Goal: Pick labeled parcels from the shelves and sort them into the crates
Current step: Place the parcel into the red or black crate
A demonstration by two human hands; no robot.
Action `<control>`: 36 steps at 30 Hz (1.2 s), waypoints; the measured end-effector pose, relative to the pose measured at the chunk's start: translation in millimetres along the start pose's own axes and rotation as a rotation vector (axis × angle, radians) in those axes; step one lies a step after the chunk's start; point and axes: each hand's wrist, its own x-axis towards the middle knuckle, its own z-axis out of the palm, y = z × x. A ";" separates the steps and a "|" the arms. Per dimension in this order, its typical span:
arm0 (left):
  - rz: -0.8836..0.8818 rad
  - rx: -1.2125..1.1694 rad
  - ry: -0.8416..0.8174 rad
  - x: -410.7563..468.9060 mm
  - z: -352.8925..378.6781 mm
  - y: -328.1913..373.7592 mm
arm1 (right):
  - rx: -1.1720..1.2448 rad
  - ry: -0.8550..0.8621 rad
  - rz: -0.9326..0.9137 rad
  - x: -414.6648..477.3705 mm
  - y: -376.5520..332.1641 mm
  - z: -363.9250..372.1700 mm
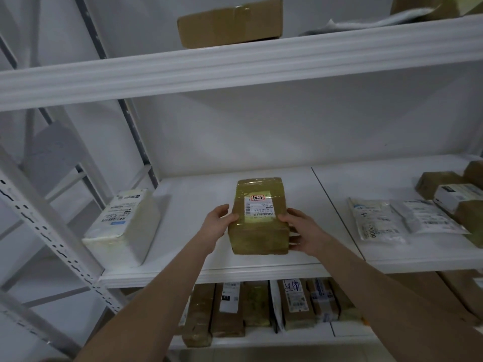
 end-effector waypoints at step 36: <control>-0.166 0.456 0.258 2.7 -26.8 -42.0 | -1.225 0.221 -0.287 58.7 -8.9 53.6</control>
